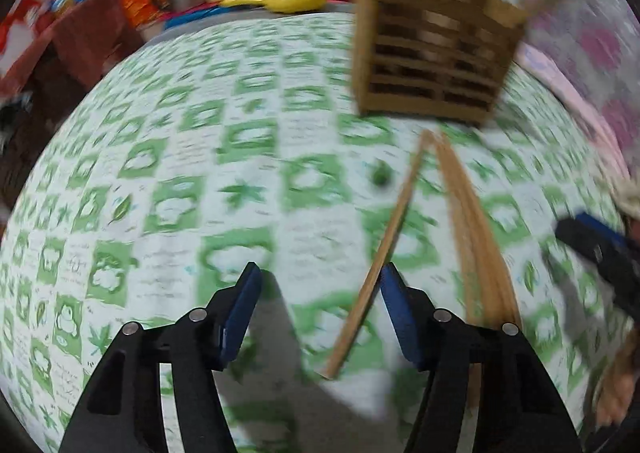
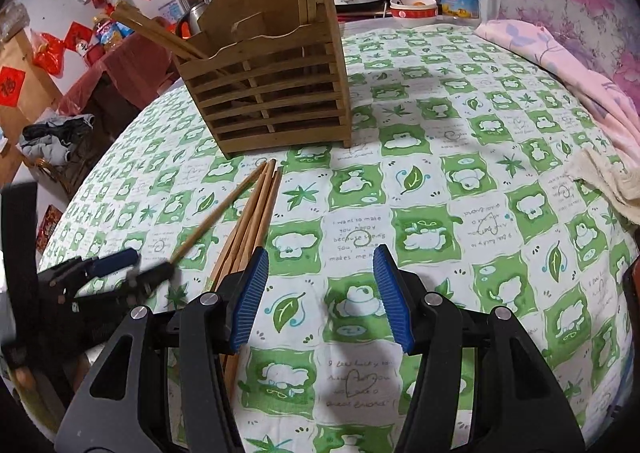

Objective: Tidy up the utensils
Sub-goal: 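Move both open tools back down to the remaining chopstick pile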

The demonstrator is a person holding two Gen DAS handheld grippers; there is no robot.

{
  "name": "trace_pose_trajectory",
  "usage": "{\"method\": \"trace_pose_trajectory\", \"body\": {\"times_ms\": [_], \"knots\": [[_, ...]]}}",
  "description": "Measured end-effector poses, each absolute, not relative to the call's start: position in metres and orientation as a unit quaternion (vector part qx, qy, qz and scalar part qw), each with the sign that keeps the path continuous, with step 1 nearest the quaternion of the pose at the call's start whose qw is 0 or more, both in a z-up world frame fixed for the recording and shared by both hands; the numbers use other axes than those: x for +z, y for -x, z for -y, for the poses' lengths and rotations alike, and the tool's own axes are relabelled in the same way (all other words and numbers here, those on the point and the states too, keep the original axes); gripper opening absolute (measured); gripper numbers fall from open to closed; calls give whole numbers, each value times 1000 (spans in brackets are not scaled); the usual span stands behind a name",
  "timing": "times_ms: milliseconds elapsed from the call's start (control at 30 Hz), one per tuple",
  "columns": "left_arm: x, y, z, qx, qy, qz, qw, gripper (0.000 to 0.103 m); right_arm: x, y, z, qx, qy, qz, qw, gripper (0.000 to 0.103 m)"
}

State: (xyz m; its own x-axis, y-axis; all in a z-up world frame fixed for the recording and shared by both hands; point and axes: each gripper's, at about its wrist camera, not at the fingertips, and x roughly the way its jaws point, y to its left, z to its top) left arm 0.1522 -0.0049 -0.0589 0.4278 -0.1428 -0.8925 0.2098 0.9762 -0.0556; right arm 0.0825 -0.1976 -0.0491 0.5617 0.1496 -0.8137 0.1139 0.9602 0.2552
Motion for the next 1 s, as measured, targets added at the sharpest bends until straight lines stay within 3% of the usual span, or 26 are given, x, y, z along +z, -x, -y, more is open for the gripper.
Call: {"method": "trace_pose_trajectory", "body": {"times_ms": [33,133,367,567,800,900,1000], "knots": [[-59,-155,2,-105,-25,-526,844,63,-49,-82,198,11,-141,-468,873,55],[-62,-156,3,-96,-34,-530,842,86,-48,-77,196,21,-144,-468,872,55],[-66,-157,6,-87,-46,-536,838,96,-50,-67,182,55,-129,-476,868,54],[-68,-157,7,-81,-53,-537,838,97,-68,-77,156,75,-84,-515,850,52],[-68,-157,8,-80,-54,-537,838,97,-68,-82,165,7,-50,-500,864,47],[-68,-157,7,-80,-54,-537,838,97,-67,-87,202,-25,-118,-497,859,39],[-68,-157,8,-80,-54,-537,838,97,-62,-83,208,3,-150,-488,860,37]]}}
